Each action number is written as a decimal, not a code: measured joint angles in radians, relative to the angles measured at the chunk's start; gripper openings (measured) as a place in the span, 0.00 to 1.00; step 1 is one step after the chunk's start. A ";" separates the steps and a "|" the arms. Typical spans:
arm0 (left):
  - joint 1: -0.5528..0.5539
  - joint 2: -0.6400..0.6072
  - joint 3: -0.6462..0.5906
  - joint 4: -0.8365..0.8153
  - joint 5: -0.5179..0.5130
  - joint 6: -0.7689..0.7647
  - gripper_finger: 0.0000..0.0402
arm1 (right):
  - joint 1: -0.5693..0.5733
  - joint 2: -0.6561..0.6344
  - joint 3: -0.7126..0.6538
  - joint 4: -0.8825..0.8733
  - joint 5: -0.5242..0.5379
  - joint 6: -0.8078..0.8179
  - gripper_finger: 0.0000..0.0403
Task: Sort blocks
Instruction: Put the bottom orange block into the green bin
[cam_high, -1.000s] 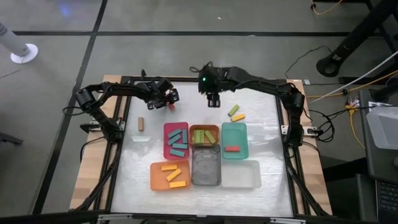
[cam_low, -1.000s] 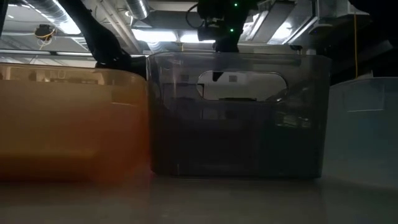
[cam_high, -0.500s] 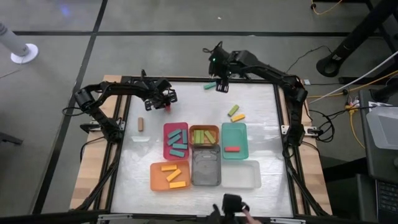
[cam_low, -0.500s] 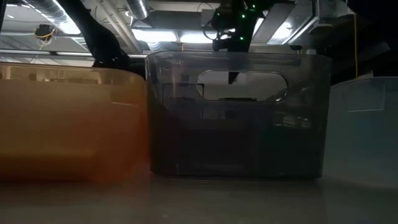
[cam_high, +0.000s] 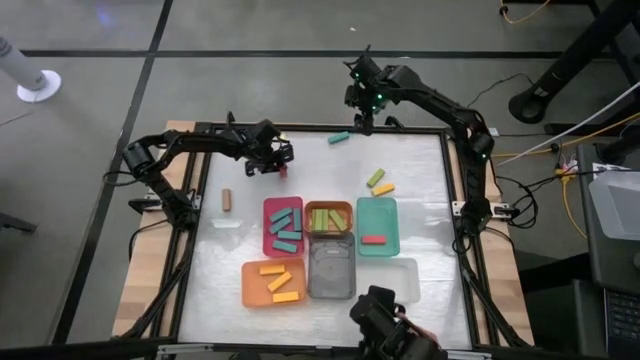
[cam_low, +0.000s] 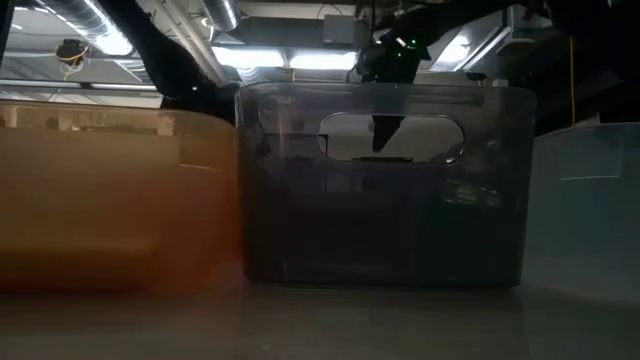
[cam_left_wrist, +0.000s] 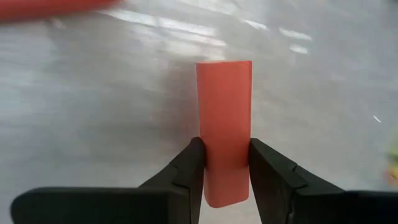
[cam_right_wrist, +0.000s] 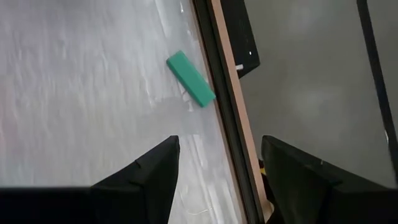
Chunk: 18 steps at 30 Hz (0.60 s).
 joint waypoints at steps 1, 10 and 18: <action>0.000 -0.003 0.008 0.002 0.015 0.007 0.23 | -0.001 0.004 0.000 -0.002 0.000 0.000 0.56; -0.014 -0.003 0.023 0.296 0.181 -0.012 0.24 | -0.010 0.012 0.000 -0.011 -0.051 0.000 0.56; -0.132 -0.004 0.025 0.660 0.190 -0.031 0.24 | -0.009 0.012 0.000 -0.009 -0.072 -0.001 0.56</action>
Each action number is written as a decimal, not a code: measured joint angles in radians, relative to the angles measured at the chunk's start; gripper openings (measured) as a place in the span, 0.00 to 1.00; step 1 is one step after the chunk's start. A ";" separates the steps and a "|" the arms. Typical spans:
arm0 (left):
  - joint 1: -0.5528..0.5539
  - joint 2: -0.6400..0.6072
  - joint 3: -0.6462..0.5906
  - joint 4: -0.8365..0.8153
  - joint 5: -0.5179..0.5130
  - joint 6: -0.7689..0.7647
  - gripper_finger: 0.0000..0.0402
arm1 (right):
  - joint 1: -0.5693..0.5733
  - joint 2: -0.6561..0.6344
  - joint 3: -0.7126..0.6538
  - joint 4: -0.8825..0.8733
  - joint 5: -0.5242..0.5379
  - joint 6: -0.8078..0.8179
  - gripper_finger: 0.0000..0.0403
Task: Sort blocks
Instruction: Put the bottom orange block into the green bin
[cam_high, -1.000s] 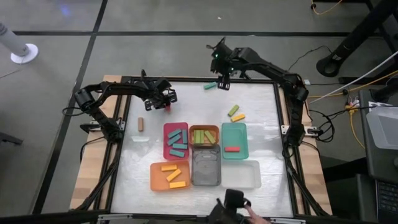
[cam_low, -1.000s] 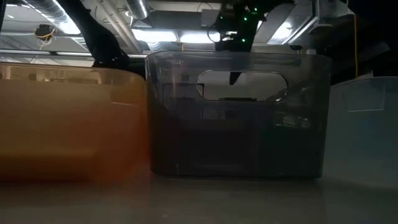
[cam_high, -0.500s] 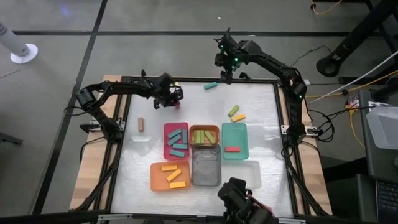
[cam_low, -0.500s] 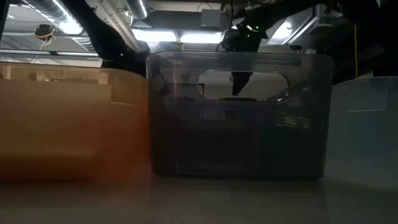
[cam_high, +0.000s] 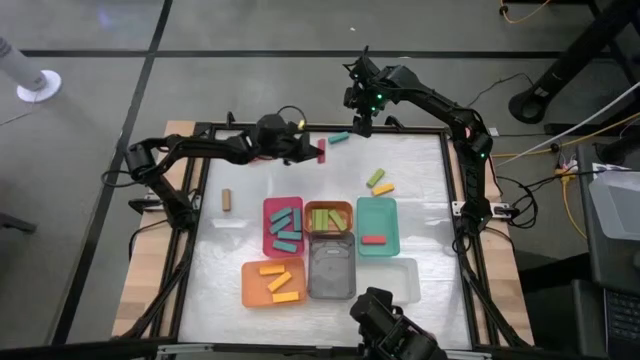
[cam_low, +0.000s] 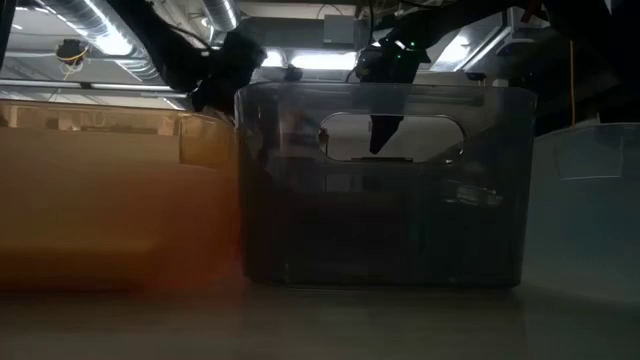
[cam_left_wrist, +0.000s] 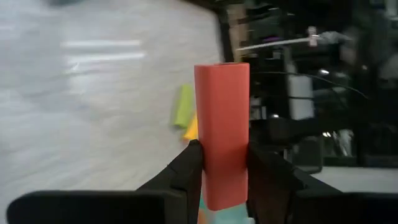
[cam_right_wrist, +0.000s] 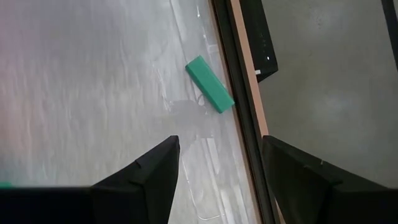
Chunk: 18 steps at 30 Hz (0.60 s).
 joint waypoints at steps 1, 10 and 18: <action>-0.024 0.000 0.000 0.032 -0.024 0.015 0.24 | 0.000 0.000 0.000 0.000 0.000 0.000 0.56; -0.206 0.041 0.013 0.168 -0.188 0.199 0.24 | -0.037 -0.026 0.000 -0.010 0.001 -0.078 0.56; -0.290 0.193 0.162 0.173 -0.258 0.418 0.24 | -0.103 -0.093 0.002 0.042 0.001 -0.030 0.56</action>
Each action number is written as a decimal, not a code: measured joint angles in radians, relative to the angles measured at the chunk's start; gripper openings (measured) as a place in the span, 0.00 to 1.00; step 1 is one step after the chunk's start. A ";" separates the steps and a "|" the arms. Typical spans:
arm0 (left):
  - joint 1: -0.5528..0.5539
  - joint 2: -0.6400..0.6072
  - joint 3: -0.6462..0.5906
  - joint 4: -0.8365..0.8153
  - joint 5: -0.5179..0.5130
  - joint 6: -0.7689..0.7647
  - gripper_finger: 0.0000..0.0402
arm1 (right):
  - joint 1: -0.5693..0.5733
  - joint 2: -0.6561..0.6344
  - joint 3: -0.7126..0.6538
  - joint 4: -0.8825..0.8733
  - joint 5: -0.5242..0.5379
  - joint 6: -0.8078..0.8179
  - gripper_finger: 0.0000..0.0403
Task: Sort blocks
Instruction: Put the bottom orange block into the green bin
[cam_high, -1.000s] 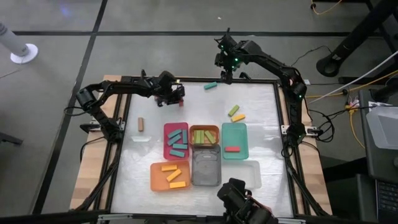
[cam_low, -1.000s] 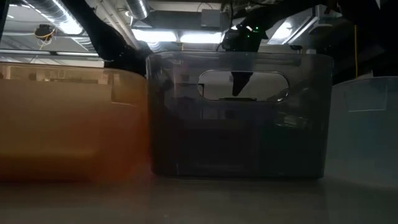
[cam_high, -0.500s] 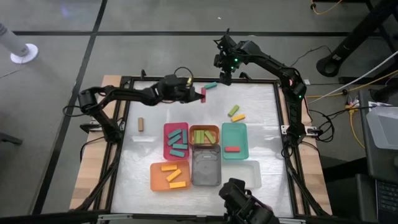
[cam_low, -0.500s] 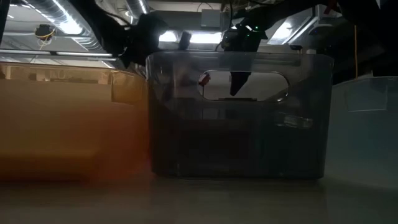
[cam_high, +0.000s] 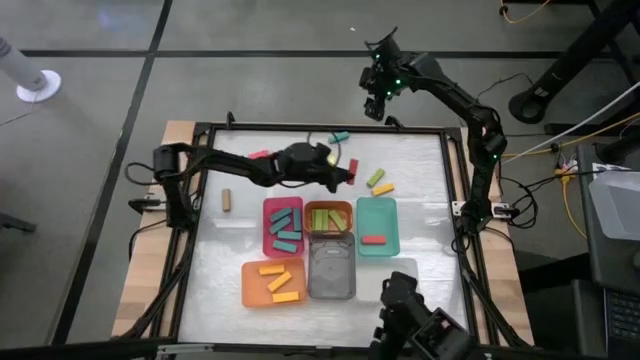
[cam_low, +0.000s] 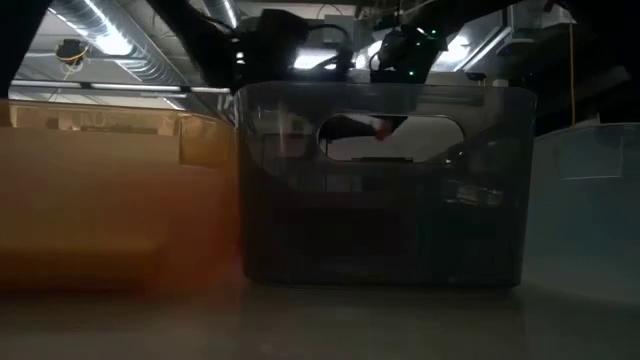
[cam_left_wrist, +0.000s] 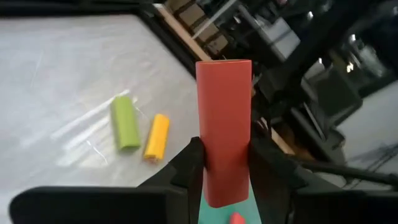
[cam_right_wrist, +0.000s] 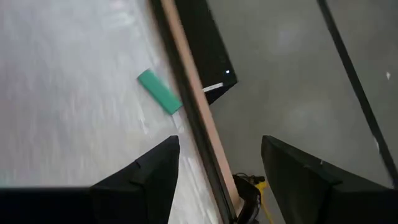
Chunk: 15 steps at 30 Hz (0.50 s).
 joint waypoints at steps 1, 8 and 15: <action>-0.009 0.023 0.028 -0.003 0.000 0.020 0.24 | -0.006 -0.003 0.000 0.006 0.000 0.029 0.56; -0.080 0.167 0.211 -0.005 0.086 0.197 0.24 | -0.008 -0.002 0.000 -0.013 -0.002 0.132 0.56; -0.149 0.207 0.246 -0.002 0.102 0.474 0.24 | -0.009 -0.002 0.000 -0.039 -0.018 0.134 0.56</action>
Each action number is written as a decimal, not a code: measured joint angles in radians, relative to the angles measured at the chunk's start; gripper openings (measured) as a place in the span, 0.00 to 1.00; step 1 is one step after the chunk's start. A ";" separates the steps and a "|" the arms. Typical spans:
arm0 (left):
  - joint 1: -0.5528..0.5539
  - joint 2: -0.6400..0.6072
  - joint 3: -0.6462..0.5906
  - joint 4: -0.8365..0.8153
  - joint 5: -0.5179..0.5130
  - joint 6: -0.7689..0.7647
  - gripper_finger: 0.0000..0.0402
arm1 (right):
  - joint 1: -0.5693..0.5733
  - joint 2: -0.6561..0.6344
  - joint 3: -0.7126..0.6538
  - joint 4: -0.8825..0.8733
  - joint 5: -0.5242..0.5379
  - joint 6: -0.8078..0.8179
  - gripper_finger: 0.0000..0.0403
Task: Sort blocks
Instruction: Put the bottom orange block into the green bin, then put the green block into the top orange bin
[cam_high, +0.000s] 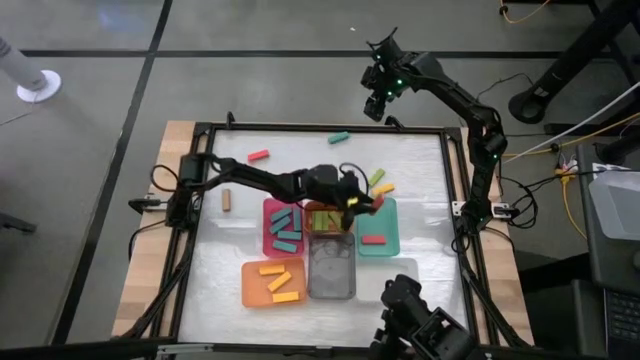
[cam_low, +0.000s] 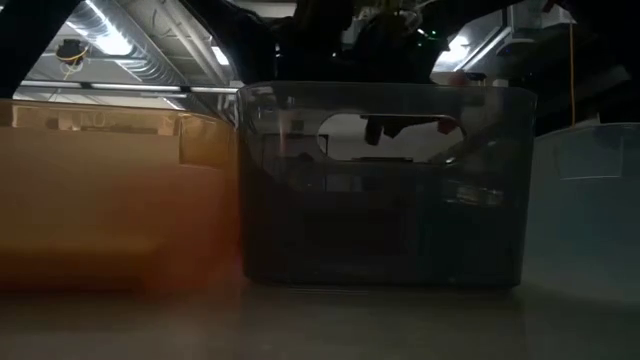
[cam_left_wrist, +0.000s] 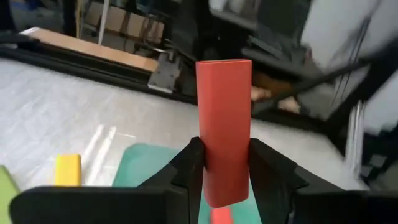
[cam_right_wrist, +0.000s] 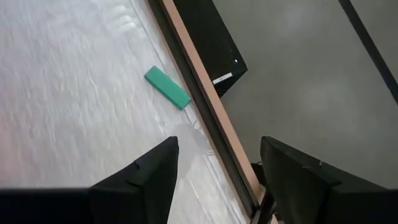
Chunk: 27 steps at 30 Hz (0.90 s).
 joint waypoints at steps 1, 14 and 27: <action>-0.007 0.001 -0.001 -0.008 -0.002 0.037 0.24 | 0.000 0.000 0.000 -0.003 0.000 0.000 0.56; -0.026 0.015 -0.001 -0.142 -0.077 0.037 0.45 | 0.000 0.002 -0.001 -0.283 0.072 -0.018 0.56; 0.035 -0.117 0.000 -0.246 -0.075 0.009 0.43 | 0.045 0.037 -0.008 -0.371 0.011 -0.134 0.56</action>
